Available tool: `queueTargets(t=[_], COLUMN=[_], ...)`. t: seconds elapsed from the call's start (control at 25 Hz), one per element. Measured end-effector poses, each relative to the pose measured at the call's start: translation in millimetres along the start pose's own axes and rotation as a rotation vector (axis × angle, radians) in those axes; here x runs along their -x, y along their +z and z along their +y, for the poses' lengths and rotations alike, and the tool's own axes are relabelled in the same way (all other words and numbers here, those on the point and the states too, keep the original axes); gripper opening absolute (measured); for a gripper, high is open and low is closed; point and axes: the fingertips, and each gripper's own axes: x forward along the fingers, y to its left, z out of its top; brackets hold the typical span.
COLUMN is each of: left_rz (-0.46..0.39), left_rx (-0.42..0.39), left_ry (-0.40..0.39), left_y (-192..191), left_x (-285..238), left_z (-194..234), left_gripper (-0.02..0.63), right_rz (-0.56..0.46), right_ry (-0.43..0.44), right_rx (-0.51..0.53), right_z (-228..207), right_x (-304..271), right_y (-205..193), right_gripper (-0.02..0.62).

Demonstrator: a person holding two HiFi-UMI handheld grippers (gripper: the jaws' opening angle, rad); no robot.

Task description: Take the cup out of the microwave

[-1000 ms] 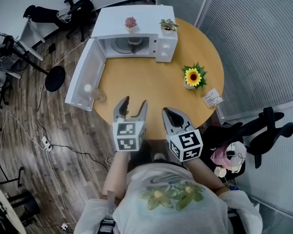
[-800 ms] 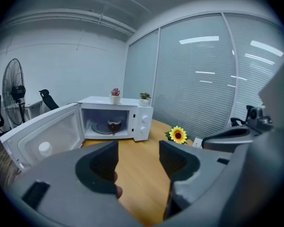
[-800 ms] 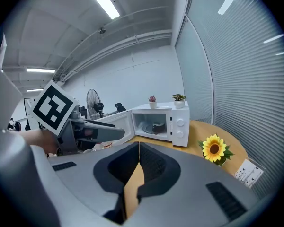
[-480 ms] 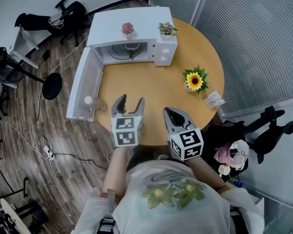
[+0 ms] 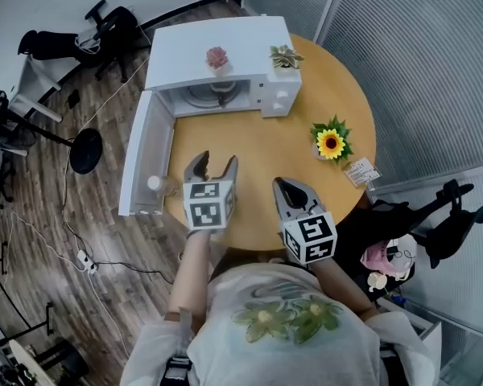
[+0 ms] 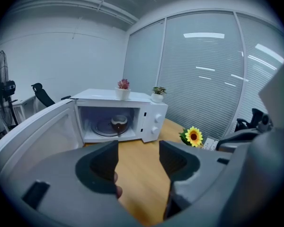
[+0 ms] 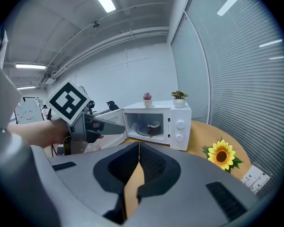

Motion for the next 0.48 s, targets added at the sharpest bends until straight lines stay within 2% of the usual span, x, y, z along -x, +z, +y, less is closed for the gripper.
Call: queueTargets(t=[0.48], left_rz=[0.016], left_rx=[0.005], left_ry=[-0.047], left_y=[26.5], left_x=[-48.7], left_z=[38.6], left_gripper=[0.252], right_rz=[0.023], right_ry=[-0.057], right_rx=[-0.043], right_z=[0.9], right_x=[-37.9], right_y=[4.2], right_gripper=[0.017])
